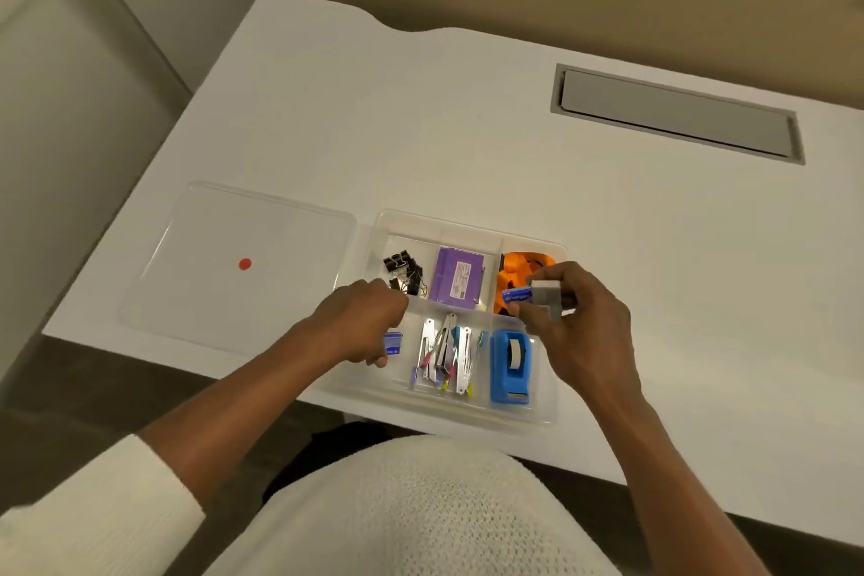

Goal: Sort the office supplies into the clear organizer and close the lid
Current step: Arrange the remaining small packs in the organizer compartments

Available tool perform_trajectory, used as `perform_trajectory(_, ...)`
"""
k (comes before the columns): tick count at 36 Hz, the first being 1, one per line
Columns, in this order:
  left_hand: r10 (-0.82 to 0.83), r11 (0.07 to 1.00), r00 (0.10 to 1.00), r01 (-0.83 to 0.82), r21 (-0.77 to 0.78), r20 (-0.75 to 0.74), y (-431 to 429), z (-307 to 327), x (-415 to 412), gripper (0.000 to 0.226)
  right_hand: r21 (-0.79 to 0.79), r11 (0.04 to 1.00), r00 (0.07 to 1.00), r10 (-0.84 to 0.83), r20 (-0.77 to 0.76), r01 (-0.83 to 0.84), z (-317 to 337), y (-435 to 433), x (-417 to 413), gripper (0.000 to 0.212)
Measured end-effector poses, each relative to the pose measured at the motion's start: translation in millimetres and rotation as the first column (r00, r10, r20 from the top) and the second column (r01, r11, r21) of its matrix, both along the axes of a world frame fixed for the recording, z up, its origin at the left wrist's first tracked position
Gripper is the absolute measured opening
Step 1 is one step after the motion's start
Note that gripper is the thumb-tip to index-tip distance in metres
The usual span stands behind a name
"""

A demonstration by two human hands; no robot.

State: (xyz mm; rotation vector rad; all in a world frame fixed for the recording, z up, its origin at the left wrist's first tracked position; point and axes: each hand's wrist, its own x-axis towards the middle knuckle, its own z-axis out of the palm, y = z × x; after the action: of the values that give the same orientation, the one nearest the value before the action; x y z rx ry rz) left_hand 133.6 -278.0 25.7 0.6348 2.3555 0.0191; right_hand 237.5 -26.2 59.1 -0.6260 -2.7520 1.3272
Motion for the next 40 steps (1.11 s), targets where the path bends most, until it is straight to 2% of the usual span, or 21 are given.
perform_trajectory(5,-0.009,1.000,1.000,0.009,-0.014,0.016,5.1,-11.2,-7.3,0.042,-0.038,0.996,0.997,0.077,0.001,-0.077,-8.3,-32.0,4.4,0.033)
perform_trajectory(9,0.104,0.992,0.995,-0.104,0.064,0.014,6.5,-18.7,-6.1,0.044,-0.046,0.995,0.996,0.091,0.020,-0.090,-16.0,-45.9,12.7,0.034)
perform_trajectory(15,0.118,0.980,0.983,-0.138,0.141,0.144,5.3,-24.8,-5.3,0.023,-0.046,0.996,0.994,0.080,0.073,-0.077,-23.4,-52.8,22.8,0.034)
perform_trajectory(19,0.052,0.988,0.989,-0.071,0.137,0.135,1.0,-25.0,-7.3,0.020,-0.040,0.997,0.995,0.072,0.072,-0.069,-22.6,-53.3,22.2,0.033)
perform_trajectory(25,-0.112,0.992,0.987,0.105,0.068,0.115,-3.4,-16.5,-12.4,0.039,-0.040,0.996,0.994,0.087,0.073,-0.085,-19.8,-60.8,13.8,0.034)
perform_trajectory(30,-0.331,0.943,0.943,0.332,0.002,-0.042,-7.5,-15.5,-7.8,0.030,-0.014,0.991,0.986,0.136,0.093,-0.135,-21.4,-68.4,8.5,0.039)
perform_trajectory(32,-0.349,0.936,0.937,0.350,0.038,-0.030,-9.4,-18.8,-6.4,0.028,0.002,0.987,0.982,0.162,0.101,-0.163,-22.6,-71.3,8.0,0.040)
perform_trajectory(36,-0.312,0.941,0.950,0.308,0.144,0.004,-9.8,-20.9,-2.8,0.033,0.003,0.976,0.966,0.217,0.139,-0.219,-26.4,-75.9,8.7,0.037)
perform_trajectory(40,-0.097,0.945,0.995,0.101,0.312,-0.029,-19.9,-12.6,-3.3,0.031,0.031,0.956,0.943,0.281,0.179,-0.291,-30.3,-80.0,9.6,0.037)
